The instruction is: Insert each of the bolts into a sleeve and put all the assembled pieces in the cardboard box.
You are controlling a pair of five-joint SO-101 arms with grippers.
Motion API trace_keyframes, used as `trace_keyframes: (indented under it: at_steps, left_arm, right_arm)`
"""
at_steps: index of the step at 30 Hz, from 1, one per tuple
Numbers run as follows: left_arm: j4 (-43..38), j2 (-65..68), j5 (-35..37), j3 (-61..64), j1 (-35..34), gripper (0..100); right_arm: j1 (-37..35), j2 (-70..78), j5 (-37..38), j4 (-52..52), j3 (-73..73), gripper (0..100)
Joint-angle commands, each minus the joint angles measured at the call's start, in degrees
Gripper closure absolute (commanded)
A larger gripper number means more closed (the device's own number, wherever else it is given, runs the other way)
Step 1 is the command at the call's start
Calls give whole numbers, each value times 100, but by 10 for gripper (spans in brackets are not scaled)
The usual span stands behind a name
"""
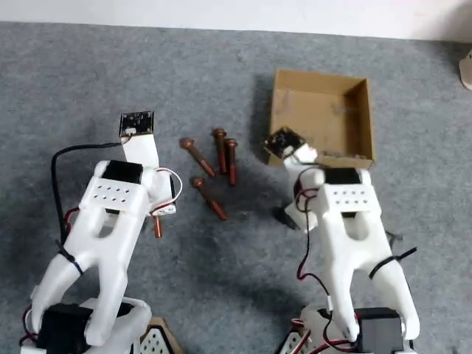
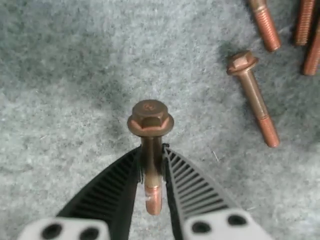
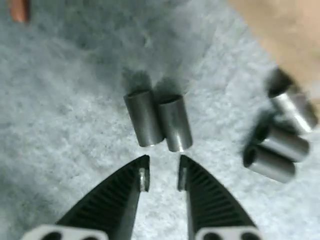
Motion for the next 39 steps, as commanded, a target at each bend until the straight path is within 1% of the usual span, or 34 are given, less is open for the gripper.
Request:
trace_keyframes:
  at_steps: [1,6,12,15,24,29,33,35,36,38,39]
  left_arm:
    - [-97,-268,-35,-13,119,995]
    - [-97,-268,-35,-13,119,995]
    - [-97,-268,-35,-13,119,995]
    - [-97,-268,-35,-13,119,995]
    - [-79,-268,-35,-13,119,995]
    - [-79,-268,-35,-13,119,995]
    - [-88,-268,-35,-13,119,995]
    - [-88,-268,-35,-13,119,995]
    - [-70,-268,-35,-13,119,995]
    - [-53,-268,-35,-13,127,995]
    - [-53,-277,-35,-13,136,995]
  right_arm:
    - [-31,22,105,330,-778,872]
    - [-92,84,431,321,-910,870]
    - [-101,796,879,321,-901,868]
    - [-101,1209,905,303,-927,868]
    - [-84,2527,1020,-338,-1560,868]
    - [-75,3310,1020,-497,-1965,868]
    - [-75,4075,1002,-954,-2026,868]
    - [-22,4233,993,-787,-2053,876]
    - [-4,4198,1020,-708,-2053,902]
    - [13,4040,985,-655,-2044,998]
    - [22,3890,976,-646,-2018,987]
